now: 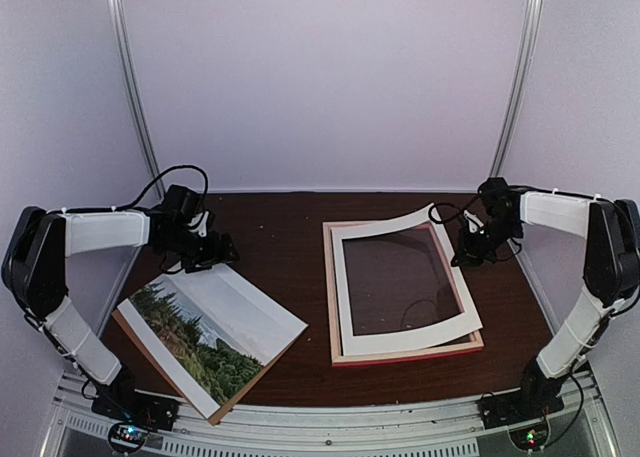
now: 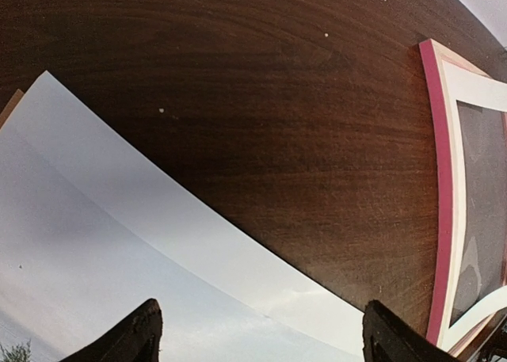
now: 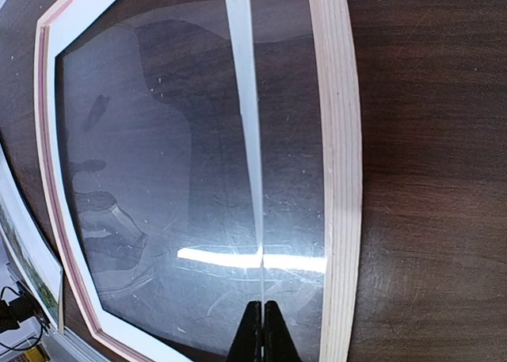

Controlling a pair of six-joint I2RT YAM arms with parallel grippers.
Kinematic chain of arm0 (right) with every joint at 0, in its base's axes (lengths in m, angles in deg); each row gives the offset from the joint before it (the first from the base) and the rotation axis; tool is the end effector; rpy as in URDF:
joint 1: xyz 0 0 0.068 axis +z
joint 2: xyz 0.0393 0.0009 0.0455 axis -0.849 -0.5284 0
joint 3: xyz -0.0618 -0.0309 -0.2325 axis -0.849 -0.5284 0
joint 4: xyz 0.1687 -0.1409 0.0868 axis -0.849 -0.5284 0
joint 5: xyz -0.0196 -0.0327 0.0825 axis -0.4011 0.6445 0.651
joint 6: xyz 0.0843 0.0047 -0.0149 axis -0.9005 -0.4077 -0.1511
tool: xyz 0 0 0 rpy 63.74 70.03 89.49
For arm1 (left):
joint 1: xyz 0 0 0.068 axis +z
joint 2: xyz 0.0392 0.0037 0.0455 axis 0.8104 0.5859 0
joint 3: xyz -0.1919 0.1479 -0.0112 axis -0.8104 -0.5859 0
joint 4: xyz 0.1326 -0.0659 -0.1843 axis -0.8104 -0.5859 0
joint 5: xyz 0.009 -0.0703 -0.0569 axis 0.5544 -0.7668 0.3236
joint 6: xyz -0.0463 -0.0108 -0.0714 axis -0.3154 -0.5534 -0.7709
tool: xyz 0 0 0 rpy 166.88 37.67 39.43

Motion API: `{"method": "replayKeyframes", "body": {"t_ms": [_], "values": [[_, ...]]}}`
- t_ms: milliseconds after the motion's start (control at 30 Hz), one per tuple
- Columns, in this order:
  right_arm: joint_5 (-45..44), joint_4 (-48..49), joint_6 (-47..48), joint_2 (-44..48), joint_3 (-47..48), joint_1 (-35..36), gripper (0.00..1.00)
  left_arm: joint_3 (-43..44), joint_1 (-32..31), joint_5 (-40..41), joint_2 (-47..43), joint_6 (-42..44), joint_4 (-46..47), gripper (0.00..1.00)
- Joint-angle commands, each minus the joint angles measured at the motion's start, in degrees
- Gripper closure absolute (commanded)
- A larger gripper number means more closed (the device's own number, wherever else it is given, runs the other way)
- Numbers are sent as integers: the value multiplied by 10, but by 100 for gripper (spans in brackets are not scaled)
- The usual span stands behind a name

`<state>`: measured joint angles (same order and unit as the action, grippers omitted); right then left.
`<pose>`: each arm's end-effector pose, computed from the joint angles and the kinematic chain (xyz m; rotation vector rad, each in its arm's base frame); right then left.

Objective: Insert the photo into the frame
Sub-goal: Place the mat board on the glass panel.

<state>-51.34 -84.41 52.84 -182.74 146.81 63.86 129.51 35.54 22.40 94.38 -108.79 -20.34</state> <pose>0.2986 0.0647 0.1597 0.0886 2.8044 0.7484 0.2994 -0.1187 0.1478 -0.2390 2.6320 -0.6194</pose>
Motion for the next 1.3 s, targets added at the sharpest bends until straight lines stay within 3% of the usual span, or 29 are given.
{"method": "replayKeyframes", "body": {"t_ms": [0,833,1033,1267], "values": [[3,42,-24,-11,-12,-3,100,16,-6,1,10,3,7,12],[24,64,-29,-29,-32,6,100,29,-15,1,26,-1,7,12],[2,43,-16,-27,-22,4,92,31,-16,1,30,-2,7,12],[2,44,-11,-37,-23,5,91,27,-21,5,26,-3,3,11]]}}
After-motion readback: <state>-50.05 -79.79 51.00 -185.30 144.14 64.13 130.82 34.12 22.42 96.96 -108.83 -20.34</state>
